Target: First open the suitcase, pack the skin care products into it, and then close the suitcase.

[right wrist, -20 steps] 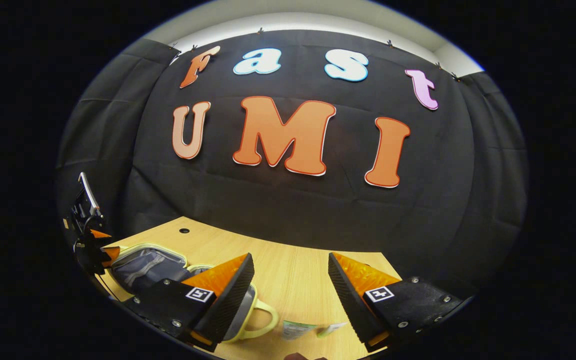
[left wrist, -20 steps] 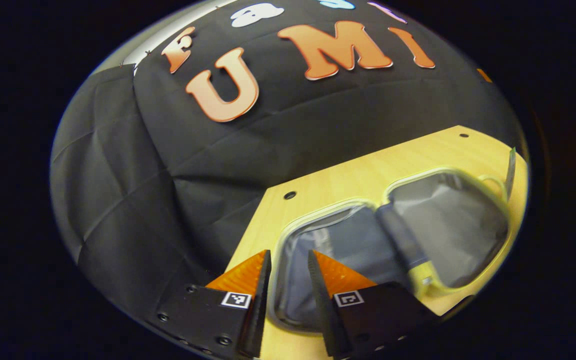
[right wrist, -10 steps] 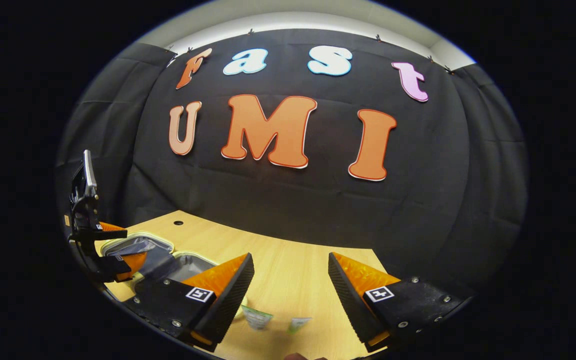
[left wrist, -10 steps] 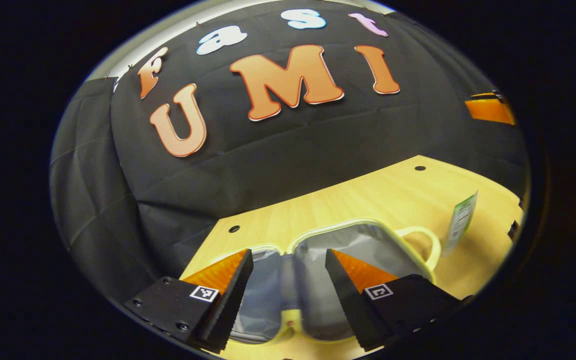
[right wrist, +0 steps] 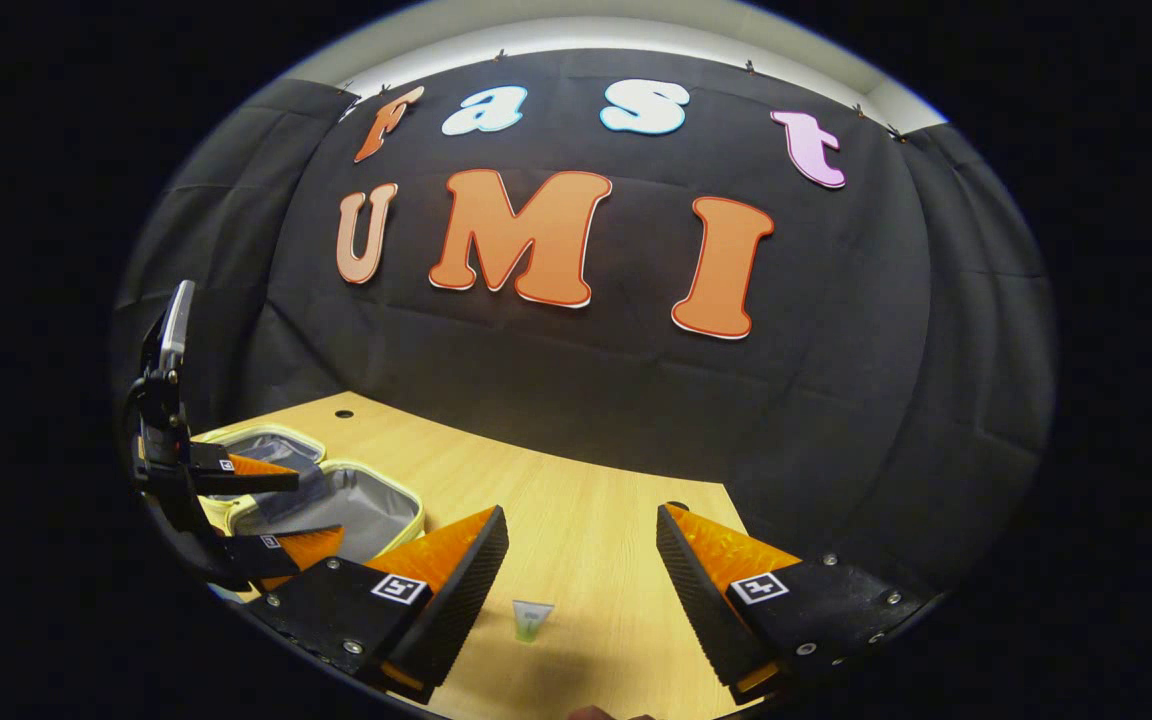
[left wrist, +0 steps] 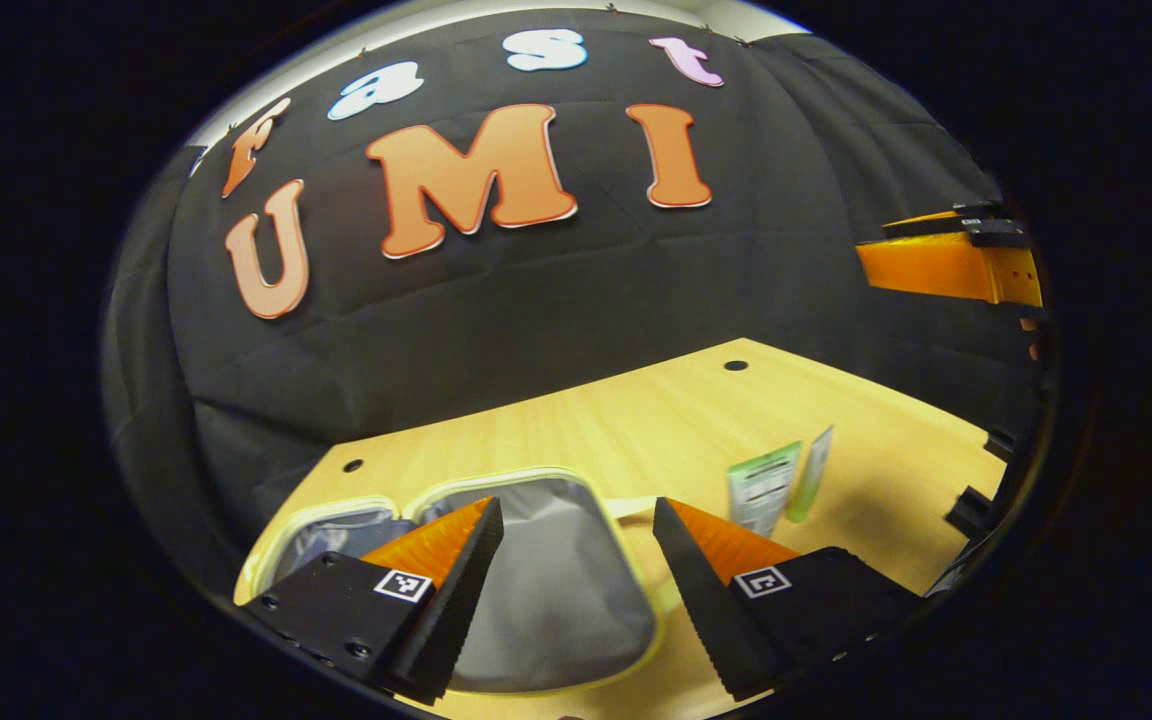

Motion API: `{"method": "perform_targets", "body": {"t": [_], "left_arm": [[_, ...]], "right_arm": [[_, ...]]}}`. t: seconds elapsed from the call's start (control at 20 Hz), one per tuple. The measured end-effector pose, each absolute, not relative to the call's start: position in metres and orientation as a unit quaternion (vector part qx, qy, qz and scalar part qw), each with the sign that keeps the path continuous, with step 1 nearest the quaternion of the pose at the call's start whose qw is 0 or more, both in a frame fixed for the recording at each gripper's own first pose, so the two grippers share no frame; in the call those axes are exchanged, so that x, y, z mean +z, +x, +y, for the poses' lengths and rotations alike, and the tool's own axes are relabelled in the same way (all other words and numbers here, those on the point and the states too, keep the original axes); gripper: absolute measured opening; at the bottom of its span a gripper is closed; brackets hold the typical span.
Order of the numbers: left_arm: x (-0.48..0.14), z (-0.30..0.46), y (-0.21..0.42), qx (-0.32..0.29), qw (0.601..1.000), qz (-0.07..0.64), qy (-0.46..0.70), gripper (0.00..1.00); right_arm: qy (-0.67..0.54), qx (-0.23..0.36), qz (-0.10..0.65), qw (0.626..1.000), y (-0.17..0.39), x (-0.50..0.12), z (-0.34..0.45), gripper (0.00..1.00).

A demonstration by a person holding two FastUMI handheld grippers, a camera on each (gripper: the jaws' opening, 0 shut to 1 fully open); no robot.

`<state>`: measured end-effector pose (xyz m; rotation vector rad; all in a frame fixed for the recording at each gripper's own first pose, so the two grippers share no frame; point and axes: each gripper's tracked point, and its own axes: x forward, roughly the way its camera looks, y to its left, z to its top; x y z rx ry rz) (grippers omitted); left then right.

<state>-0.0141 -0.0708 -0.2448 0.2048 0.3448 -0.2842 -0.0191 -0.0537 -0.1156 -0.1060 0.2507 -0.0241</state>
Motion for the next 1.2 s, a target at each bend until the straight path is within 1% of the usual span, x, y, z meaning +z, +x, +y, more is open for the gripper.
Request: {"method": "perform_targets", "body": {"t": [0.2,0.4,0.45,0.5,0.65,0.8,0.85,0.95,1.0,1.05,1.1,1.15,1.2], "left_arm": [[-0.273,-0.121,-0.027,-0.175,0.963,0.184,0.092,0.94],[-0.299,-0.152,-0.024,-0.197,0.955,0.202,0.092,0.94],[-0.308,-0.160,-0.022,-0.201,0.953,0.208,0.093,0.87],[-0.315,-0.166,-0.020,-0.203,0.951,0.214,0.091,0.89],[-0.335,-0.179,-0.009,-0.202,0.948,0.230,0.092,0.88],[-0.339,-0.194,-0.005,-0.215,0.947,0.220,0.091,0.88],[-0.341,-0.197,-0.004,-0.218,0.946,0.222,0.094,0.82],[-0.351,-0.201,0.001,-0.218,0.945,0.225,0.092,0.81],[-0.353,-0.201,-0.001,-0.216,0.944,0.233,0.086,0.77],[-0.352,-0.199,-0.004,-0.215,0.944,0.237,0.077,0.60],[-0.360,-0.202,0.002,-0.217,0.942,0.245,0.070,0.60],[-0.357,-0.202,0.003,-0.218,0.942,0.246,0.062,0.57],[-0.358,-0.201,0.002,-0.217,0.941,0.255,0.056,0.56]], "right_arm": [[-0.052,-0.006,0.137,0.989,-0.029,-0.128,-0.065,0.95],[-0.049,0.000,0.157,0.986,-0.036,-0.138,-0.073,0.95],[-0.047,0.001,0.160,0.986,-0.038,-0.141,-0.075,0.95],[-0.048,0.001,0.163,0.985,-0.038,-0.142,-0.077,0.95],[-0.052,0.002,0.176,0.983,-0.041,-0.150,-0.084,0.95],[-0.055,-0.002,0.187,0.981,-0.042,-0.158,-0.095,0.95],[-0.055,-0.004,0.192,0.980,-0.045,-0.161,-0.100,0.95],[-0.054,-0.010,0.199,0.979,-0.047,-0.165,-0.109,0.95],[-0.055,-0.012,0.200,0.978,-0.046,-0.166,-0.112,0.95],[-0.056,-0.013,0.203,0.978,-0.046,-0.168,-0.115,0.95],[-0.057,-0.013,0.205,0.977,-0.046,-0.171,-0.118,0.95],[-0.056,-0.012,0.210,0.976,-0.046,-0.174,-0.119,0.95],[-0.052,-0.005,0.213,0.976,-0.045,-0.177,-0.116,0.95]]}}
